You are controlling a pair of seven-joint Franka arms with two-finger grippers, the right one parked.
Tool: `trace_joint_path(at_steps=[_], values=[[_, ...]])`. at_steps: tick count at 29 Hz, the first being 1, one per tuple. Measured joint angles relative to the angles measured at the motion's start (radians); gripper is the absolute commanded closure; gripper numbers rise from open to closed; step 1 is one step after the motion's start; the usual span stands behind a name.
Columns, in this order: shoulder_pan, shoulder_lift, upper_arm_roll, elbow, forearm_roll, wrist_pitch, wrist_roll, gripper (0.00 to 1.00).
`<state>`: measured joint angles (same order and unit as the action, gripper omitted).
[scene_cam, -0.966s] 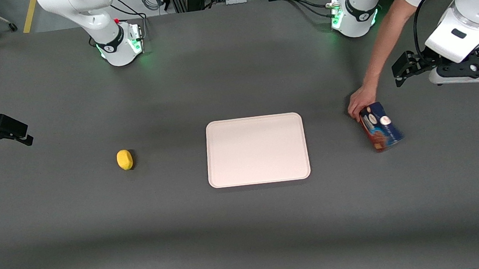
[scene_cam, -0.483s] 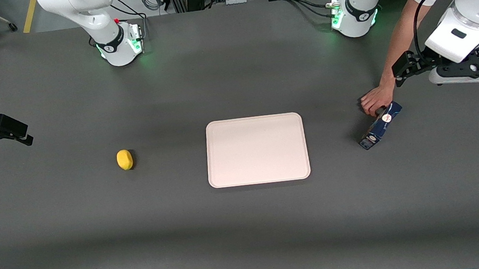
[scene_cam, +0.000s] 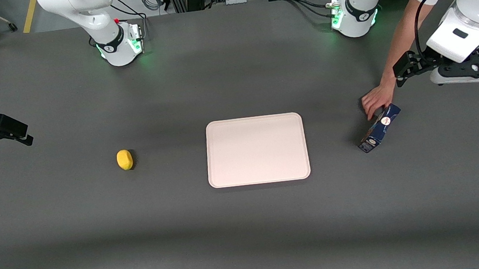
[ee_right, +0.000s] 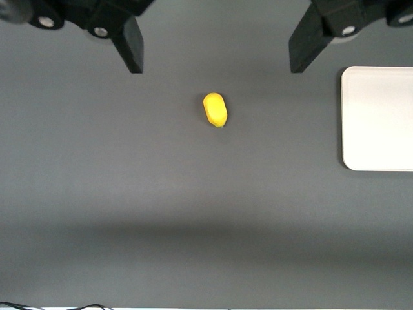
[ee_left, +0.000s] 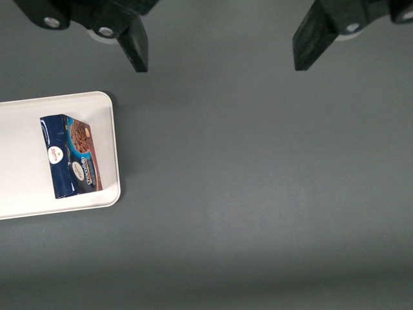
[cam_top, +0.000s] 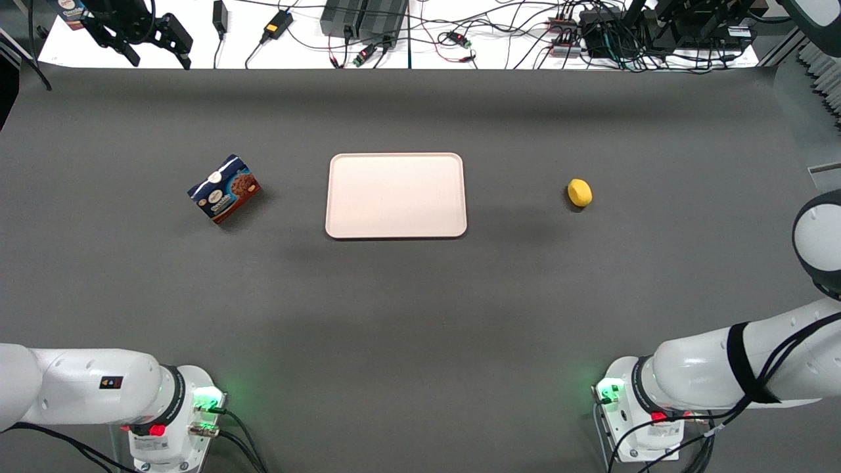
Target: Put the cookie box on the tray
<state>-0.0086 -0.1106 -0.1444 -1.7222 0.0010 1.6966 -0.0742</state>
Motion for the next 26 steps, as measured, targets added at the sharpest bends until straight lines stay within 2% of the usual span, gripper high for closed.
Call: trace_joint_path(at_steps=[19, 21, 22, 25, 26], values=[[-0.001, 0.001, -0.003, 0.000, 0.000, -0.027, 0.021, 0.00], [-0.001, 0.001, -0.003, 0.000, 0.000, -0.036, 0.062, 0.00], [-0.001, 0.004, -0.003, 0.000, 0.000, -0.043, 0.156, 0.00], [-0.001, 0.005, -0.003, -0.004, 0.001, -0.052, 0.252, 0.00], [-0.001, 0.007, -0.002, -0.013, 0.002, -0.057, 0.345, 0.00]])
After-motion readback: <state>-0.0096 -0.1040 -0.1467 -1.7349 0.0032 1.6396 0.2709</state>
